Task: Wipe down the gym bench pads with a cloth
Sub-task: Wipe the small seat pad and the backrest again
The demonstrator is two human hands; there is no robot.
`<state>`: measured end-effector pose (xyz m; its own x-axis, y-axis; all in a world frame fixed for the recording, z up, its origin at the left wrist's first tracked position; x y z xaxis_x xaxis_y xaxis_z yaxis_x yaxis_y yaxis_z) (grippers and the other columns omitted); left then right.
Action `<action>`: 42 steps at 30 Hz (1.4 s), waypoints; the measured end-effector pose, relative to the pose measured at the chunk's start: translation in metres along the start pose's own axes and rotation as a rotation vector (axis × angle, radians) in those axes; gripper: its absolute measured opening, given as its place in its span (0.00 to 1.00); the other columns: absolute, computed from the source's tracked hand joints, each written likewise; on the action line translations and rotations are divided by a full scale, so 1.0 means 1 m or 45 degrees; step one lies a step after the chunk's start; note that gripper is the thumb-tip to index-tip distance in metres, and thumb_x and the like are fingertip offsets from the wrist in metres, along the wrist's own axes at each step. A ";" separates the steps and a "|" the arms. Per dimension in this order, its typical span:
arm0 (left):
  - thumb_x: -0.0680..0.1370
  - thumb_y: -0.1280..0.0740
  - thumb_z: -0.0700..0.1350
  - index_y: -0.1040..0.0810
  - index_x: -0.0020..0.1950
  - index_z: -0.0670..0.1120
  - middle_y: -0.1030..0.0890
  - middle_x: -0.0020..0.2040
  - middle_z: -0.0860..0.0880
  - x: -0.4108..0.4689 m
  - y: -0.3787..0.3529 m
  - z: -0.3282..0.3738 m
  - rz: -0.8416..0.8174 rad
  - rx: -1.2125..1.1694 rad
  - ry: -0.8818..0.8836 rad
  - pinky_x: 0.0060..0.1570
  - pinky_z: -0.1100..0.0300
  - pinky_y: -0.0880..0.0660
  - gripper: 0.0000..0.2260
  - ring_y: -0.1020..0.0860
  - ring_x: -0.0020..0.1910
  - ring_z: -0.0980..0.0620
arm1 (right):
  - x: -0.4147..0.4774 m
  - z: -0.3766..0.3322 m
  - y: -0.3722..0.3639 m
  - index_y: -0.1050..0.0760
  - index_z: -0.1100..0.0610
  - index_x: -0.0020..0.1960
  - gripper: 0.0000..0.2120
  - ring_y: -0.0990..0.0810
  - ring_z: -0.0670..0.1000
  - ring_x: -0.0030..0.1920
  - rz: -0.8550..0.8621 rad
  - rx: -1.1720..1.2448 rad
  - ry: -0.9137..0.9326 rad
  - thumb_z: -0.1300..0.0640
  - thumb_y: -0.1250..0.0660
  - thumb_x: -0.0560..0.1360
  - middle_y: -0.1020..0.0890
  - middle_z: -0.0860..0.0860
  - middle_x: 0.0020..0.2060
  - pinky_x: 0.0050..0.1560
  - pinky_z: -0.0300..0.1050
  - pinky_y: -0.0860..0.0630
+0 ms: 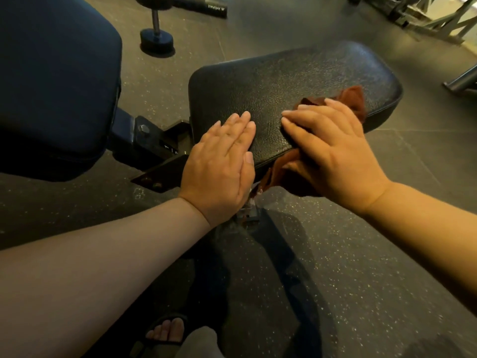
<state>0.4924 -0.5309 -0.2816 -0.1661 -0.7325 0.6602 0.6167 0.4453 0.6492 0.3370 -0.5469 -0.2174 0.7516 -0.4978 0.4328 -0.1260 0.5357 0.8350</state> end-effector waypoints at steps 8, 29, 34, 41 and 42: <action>0.84 0.50 0.47 0.33 0.75 0.37 0.33 0.76 0.40 -0.001 0.001 -0.005 -0.090 0.014 -0.055 0.76 0.47 0.41 0.23 0.37 0.77 0.45 | -0.001 -0.002 0.001 0.28 0.58 0.73 0.24 0.27 0.58 0.71 -0.064 -0.014 0.115 0.45 0.38 0.83 0.25 0.55 0.70 0.74 0.58 0.37; 0.84 0.51 0.47 0.32 0.75 0.37 0.32 0.75 0.40 0.001 0.000 0.002 -0.086 0.034 -0.015 0.75 0.46 0.39 0.23 0.36 0.76 0.44 | -0.001 0.000 -0.001 0.30 0.58 0.74 0.25 0.30 0.59 0.72 -0.146 0.072 -0.007 0.46 0.39 0.82 0.27 0.56 0.71 0.76 0.57 0.43; 0.84 0.51 0.49 0.35 0.76 0.38 0.33 0.77 0.41 0.000 -0.003 0.001 -0.130 -0.003 0.047 0.76 0.46 0.42 0.24 0.38 0.78 0.46 | 0.027 -0.027 -0.011 0.27 0.58 0.71 0.39 0.27 0.60 0.65 -0.219 -0.089 -0.100 0.29 0.39 0.73 0.24 0.57 0.65 0.70 0.55 0.39; 0.85 0.47 0.45 0.33 0.76 0.42 0.35 0.78 0.47 -0.006 0.013 -0.033 -0.284 -0.415 -0.033 0.78 0.47 0.46 0.20 0.41 0.79 0.53 | 0.023 -0.008 -0.003 0.34 0.56 0.76 0.33 0.34 0.58 0.75 -0.396 -0.068 0.066 0.40 0.39 0.77 0.31 0.56 0.75 0.78 0.55 0.46; 0.85 0.47 0.44 0.33 0.76 0.43 0.35 0.78 0.48 -0.007 0.012 -0.036 -0.296 -0.441 -0.034 0.78 0.47 0.46 0.20 0.42 0.79 0.53 | 0.021 0.002 0.000 0.34 0.56 0.76 0.34 0.37 0.59 0.77 -0.416 -0.076 0.018 0.40 0.37 0.75 0.34 0.57 0.76 0.79 0.56 0.46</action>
<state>0.5288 -0.5387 -0.2917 -0.3482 -0.7776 0.5236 0.7821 0.0669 0.6195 0.3517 -0.5587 -0.2081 0.7551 -0.6404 0.1403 0.1609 0.3885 0.9073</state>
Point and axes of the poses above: each hand's wrist, its own x-axis towards the middle knuckle, its own y-axis out of the back of the hand, z = x × y, the point moved 7 cm from there along x, towards the middle knuckle
